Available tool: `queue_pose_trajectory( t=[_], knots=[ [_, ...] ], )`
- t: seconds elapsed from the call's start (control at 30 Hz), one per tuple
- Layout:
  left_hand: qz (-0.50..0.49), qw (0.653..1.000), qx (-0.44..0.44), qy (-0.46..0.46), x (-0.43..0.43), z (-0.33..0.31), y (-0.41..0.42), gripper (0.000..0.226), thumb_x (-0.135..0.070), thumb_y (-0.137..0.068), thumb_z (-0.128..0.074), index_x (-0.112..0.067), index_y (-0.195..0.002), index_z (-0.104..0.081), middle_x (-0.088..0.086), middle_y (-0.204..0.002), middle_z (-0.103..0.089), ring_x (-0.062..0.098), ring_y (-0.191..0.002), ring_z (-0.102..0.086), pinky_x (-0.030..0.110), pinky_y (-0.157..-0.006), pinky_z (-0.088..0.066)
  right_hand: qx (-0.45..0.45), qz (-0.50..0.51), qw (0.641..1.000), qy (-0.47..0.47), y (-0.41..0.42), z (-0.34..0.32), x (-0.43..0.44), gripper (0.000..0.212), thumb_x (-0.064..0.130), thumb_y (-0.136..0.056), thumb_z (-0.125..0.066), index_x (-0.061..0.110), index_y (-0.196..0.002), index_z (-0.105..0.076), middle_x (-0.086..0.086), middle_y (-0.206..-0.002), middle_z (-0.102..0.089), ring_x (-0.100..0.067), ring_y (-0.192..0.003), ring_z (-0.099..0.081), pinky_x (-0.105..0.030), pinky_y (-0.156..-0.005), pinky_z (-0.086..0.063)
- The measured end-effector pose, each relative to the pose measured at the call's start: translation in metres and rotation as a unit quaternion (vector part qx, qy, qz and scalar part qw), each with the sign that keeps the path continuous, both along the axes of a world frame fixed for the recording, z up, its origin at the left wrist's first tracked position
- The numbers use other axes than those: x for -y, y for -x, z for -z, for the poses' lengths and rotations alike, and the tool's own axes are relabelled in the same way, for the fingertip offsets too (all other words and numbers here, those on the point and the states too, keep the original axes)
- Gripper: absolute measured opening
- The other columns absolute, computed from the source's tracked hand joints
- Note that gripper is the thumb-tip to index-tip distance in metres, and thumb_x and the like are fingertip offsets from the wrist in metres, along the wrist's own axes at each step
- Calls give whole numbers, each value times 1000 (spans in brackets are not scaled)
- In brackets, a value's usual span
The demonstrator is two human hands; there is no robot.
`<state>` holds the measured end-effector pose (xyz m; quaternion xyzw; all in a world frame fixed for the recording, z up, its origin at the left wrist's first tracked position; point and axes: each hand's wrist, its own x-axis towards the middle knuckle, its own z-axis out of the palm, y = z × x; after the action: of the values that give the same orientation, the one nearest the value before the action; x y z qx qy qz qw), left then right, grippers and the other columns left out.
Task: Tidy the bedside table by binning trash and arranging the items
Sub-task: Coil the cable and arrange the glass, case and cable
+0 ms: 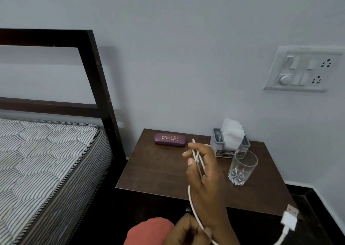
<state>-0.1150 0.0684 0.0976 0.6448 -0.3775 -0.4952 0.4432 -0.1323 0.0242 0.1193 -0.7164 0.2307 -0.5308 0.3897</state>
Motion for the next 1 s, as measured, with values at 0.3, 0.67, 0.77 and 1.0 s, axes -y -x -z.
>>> queue_pose_trajectory(
  t=[0.3, 0.67, 0.77, 1.0],
  knots=[
    [-57, 984, -130, 111, -70, 0, -49, 52, -56, -52, -79, -12, -78, -68, 0, -49, -47, 4, -36, -38, 13, -43, -31, 316, -73, 857, -401, 5, -3, 16, 24, 10, -95, -39, 17, -106, -59, 4, -80, -65, -2, -40, -32, -14, -37, -26],
    [-117, 845, 518, 68, -73, 15, -113, 19, -50, -81, -55, -39, -71, -67, -20, -70, -52, 0, -65, -50, 11, -55, -32, 451, -264, 683, -511, 9, 3, 11, 53, 14, -51, -83, 12, -102, -66, 4, -75, -59, -3, -35, -36, -12, -28, -31],
    [-199, 958, 200, 55, -60, 0, -107, 26, -17, -87, -61, -40, -88, -73, -9, -76, -74, 5, -69, -68, 16, -62, -50, 426, -300, 680, -515, 4, 0, 0, 54, 15, -51, -84, 12, -102, -68, 4, -72, -58, -2, -31, -32, -12, -25, -26],
    [-236, 929, -246, 146, -42, -40, -113, 29, -4, -90, -48, -12, -112, -65, 8, -103, -74, 12, -84, -72, 21, -66, -59, 365, -331, 699, -519, 4, -5, -11, 53, 22, -53, -85, 15, -103, -67, 1, -70, -59, -1, -29, -30, -11, -26, -25]
  ],
)
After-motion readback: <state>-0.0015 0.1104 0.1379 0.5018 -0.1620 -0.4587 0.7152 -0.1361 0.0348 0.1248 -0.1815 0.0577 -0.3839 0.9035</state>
